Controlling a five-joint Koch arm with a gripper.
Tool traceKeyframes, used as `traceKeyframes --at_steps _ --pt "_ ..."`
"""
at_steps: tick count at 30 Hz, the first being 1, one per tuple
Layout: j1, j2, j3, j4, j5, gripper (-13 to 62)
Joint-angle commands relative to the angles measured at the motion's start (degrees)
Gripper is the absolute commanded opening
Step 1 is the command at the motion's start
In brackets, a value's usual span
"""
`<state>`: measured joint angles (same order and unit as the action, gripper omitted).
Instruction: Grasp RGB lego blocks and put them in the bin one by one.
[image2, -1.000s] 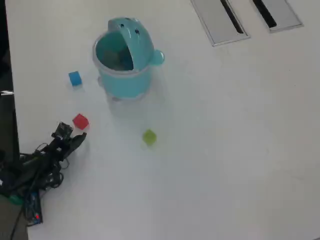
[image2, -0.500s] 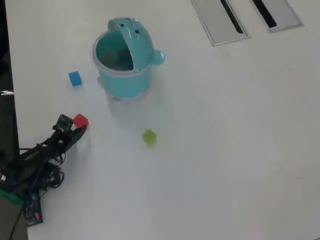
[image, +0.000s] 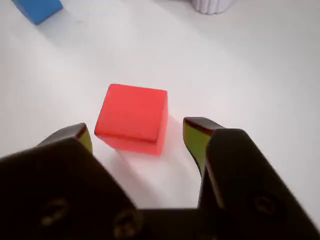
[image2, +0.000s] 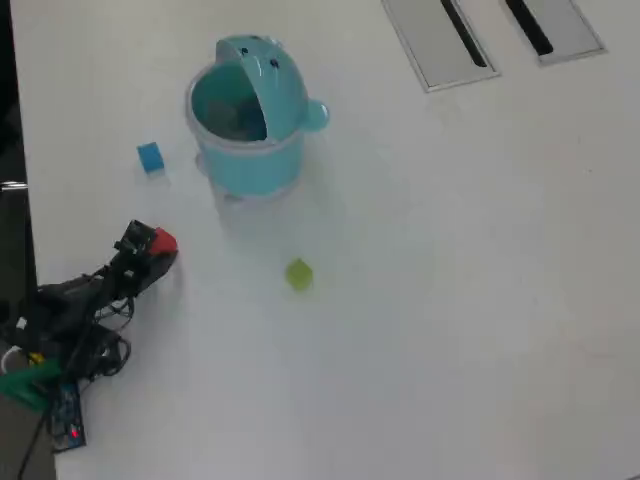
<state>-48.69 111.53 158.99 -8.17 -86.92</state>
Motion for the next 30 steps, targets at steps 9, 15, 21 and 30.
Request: traceKeyframes --at_steps 9,15,21,30 --pt "-0.9 -3.4 -6.5 -2.7 0.2 33.0" --pt "-1.6 -5.9 -7.7 -2.8 2.5 33.0" --pt "-2.1 -8.3 -8.2 -4.1 4.0 32.7" --pt "-2.8 -14.1 -8.3 -11.4 8.4 26.3"
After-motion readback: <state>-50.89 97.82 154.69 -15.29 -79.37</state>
